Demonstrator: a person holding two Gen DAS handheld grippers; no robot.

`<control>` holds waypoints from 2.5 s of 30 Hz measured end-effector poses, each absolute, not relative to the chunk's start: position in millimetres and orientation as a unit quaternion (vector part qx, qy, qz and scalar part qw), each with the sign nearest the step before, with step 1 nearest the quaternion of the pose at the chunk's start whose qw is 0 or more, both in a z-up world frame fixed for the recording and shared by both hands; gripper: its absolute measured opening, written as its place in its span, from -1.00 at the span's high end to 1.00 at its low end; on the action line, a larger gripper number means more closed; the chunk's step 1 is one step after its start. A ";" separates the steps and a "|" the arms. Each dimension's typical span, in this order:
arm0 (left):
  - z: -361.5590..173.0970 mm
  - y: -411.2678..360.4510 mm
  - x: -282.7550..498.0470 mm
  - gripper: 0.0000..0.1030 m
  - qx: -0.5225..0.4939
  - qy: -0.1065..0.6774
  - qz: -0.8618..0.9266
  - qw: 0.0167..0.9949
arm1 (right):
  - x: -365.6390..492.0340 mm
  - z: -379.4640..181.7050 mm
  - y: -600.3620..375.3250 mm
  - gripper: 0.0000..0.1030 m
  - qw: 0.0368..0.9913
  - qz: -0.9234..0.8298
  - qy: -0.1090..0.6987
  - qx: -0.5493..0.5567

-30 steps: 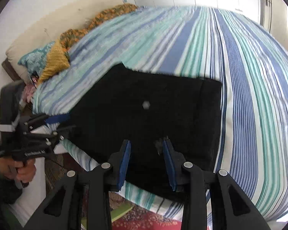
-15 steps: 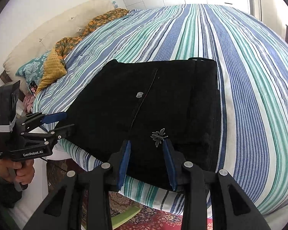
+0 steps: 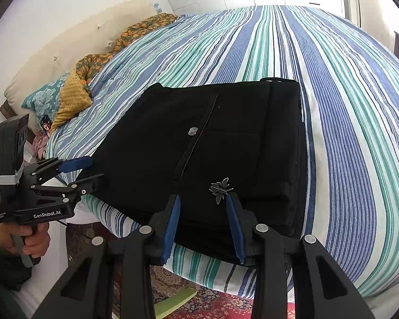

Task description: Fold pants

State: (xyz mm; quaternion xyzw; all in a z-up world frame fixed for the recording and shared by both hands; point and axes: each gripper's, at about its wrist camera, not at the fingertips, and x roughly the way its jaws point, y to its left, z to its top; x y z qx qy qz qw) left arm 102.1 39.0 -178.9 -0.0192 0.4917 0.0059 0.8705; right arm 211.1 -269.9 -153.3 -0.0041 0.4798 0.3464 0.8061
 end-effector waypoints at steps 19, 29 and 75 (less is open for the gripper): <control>-201.5 153.9 146.7 -0.60 -0.243 0.558 -0.021 0.793 | 282.1 -168.8 -377.1 -0.68 0.700 0.330 0.574 0.269; -220.5 111.4 174.2 -0.65 -0.222 0.600 -0.079 0.765 | 315.3 -223.1 -337.7 -0.70 0.605 0.364 0.644 0.295; -93.3 72.0 78.4 -0.92 -0.030 0.383 0.143 0.912 | 163.0 -77.0 -291.3 -0.99 0.881 0.189 0.426 -0.079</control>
